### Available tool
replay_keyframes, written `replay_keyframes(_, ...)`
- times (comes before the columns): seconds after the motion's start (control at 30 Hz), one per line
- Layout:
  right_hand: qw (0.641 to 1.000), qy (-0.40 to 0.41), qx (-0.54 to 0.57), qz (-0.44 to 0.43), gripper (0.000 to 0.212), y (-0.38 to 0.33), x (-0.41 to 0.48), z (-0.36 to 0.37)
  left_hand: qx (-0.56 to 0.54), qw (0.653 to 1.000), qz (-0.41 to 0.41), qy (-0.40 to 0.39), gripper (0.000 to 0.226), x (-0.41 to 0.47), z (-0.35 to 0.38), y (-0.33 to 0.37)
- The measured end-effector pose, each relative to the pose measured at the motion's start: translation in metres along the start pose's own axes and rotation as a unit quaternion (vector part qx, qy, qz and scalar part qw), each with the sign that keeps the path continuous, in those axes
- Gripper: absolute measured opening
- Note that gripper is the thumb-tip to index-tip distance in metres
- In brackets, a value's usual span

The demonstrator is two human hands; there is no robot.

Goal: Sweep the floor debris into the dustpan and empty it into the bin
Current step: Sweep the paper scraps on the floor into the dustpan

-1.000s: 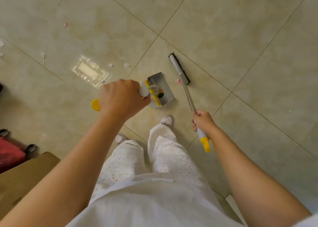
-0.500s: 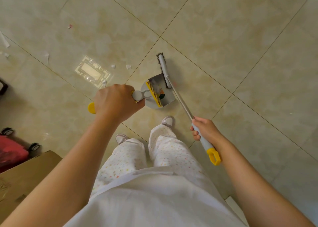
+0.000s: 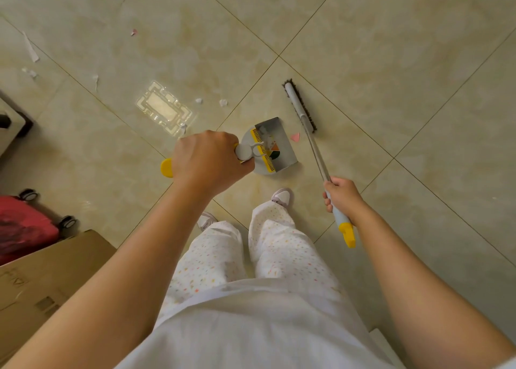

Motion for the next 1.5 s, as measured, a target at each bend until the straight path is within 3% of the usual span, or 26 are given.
replay_keyframes(0.1, 0.994, -0.038, 0.092, 0.047, 0.02, -0.002, 0.0, 0.005, 0.0, 1.0, 0.002, 0.001, 0.044, 0.002, 0.0, 0.001)
replay_keyframes(0.2, 0.966, -0.107, 0.218, 0.093, 0.02, -0.004, -0.019, 0.004, 0.003, 1.0, 0.004, 0.005, 0.043, 0.004, -0.003, 0.003)
replay_keyframes(0.3, 0.983, -0.091, 0.146, 0.063, 0.011, -0.005, -0.042, -0.007, 0.003, 1.0, 0.004, 0.008, 0.044, 0.006, -0.005, 0.005)
replay_keyframes(0.43, 0.999, -0.039, 0.031, 0.005, 0.024, -0.012, -0.055, -0.016, -0.005, 1.0, 0.002, 0.008, 0.046, 0.003, -0.005, -0.002)
replay_keyframes(0.73, 0.999, -0.025, -0.02, -0.002, 0.04, -0.037, -0.062, 0.004, -0.089, 0.994, -0.07, 0.011, 0.043, -0.041, 0.012, -0.056)
replay_keyframes(1.0, 0.996, -0.044, -0.074, 0.019, 0.037, -0.055, -0.068, 0.069, -0.137, 0.975, -0.17, 0.044, 0.047, -0.096, 0.016, -0.127)
replay_keyframes(1.23, 0.995, -0.066, -0.054, 0.045, 0.009, -0.075, -0.079, 0.151, -0.149, 0.965, -0.203, 0.07, 0.05, -0.128, 0.023, -0.207)
replay_keyframes(1.5, 0.995, -0.04, -0.064, 0.058, 0.017, -0.093, -0.086, 0.249, -0.188, 0.95, -0.237, 0.072, 0.05, -0.168, 0.043, -0.317)
Point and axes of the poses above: each hand's wrist, its own x-axis towards the middle knuckle, its own z-axis out of the palm, y = z × x, the point moved 8 cm from there along x, towards the middle knuckle, and after that the axes turned 7 degrees about z, right-handed, at the moved point
